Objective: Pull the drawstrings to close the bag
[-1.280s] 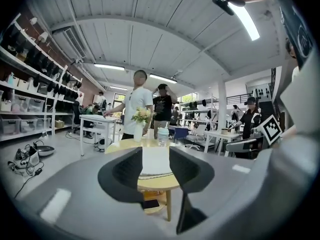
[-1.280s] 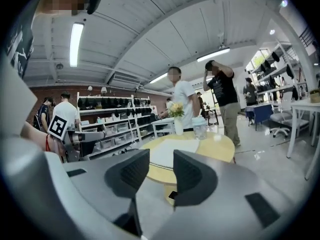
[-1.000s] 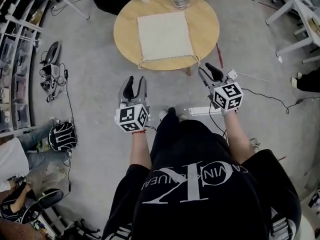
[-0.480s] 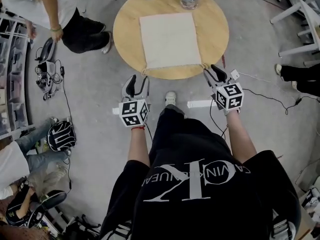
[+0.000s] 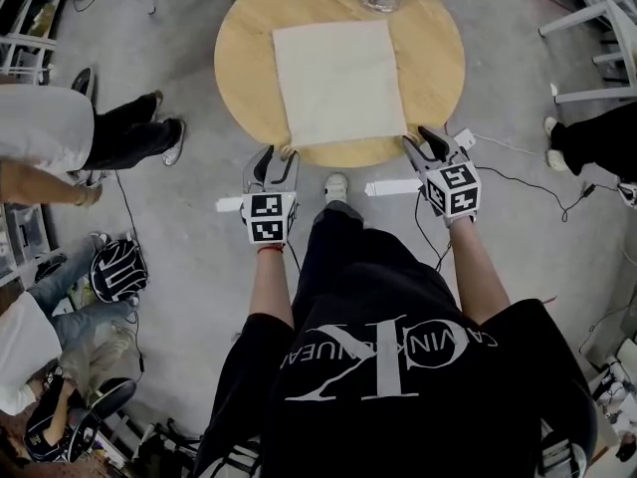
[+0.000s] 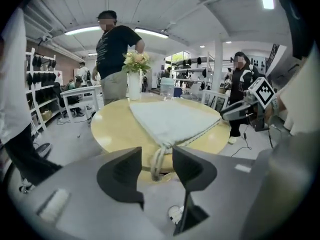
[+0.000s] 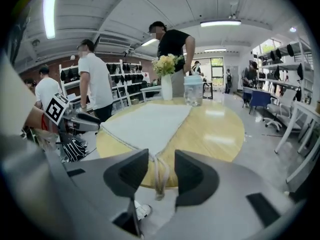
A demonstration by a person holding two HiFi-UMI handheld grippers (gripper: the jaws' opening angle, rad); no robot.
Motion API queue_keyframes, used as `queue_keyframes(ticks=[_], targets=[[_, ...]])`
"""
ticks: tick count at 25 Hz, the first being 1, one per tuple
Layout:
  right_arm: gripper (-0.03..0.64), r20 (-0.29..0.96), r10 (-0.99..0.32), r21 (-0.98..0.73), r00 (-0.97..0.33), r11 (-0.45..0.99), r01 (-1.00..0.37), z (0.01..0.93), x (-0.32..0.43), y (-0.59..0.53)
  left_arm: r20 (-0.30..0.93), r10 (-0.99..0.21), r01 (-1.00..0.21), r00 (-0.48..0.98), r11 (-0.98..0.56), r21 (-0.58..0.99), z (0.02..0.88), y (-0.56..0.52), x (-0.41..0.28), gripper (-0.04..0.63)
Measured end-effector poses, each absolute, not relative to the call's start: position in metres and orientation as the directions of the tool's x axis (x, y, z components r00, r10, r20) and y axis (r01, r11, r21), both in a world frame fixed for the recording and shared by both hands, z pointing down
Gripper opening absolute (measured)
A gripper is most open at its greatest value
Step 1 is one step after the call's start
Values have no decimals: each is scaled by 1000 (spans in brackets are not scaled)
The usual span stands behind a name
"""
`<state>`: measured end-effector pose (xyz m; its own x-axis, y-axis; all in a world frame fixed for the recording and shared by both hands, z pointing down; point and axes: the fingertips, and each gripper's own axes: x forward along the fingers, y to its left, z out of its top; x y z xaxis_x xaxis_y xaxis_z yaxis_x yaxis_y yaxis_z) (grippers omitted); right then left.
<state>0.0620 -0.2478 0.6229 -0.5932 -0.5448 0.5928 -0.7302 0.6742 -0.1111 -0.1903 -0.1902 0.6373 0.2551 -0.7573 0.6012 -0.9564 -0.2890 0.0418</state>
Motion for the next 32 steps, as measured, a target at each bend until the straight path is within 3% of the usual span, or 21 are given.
queue_keyframes(ticks=[4,6,12,18,24,28,32], targets=[[133,597,-542,-123,-591,666,-735,627,63,-250,669,-690,-930,278,-368,7,650,-193,-184,188],[133,594,-544,-130,-592,661,-739,627,63,-251,675,-675,-926,298,-377,32,652,-192,-179,130],[135,598,-538,-139,-594,660,-738,631,64,-249,660,-697,-947,279,-313,69,652,-192,-182,114],[135,625,-491,-125,-607,704,-699,638,57,-246,658,-712,-963,245,-255,83,651,-195,-188,32],[133,670,-485,-39,-562,733,-679,643,58,-245,669,-710,-967,221,-247,57,654,-194,-188,29],[47,714,-430,9,-552,795,-607,644,46,-235,681,-703,-969,205,-245,38,653,-194,-188,28],[24,732,-446,58,-515,794,-605,645,48,-235,683,-702,-973,201,-226,53,654,-192,-190,21]])
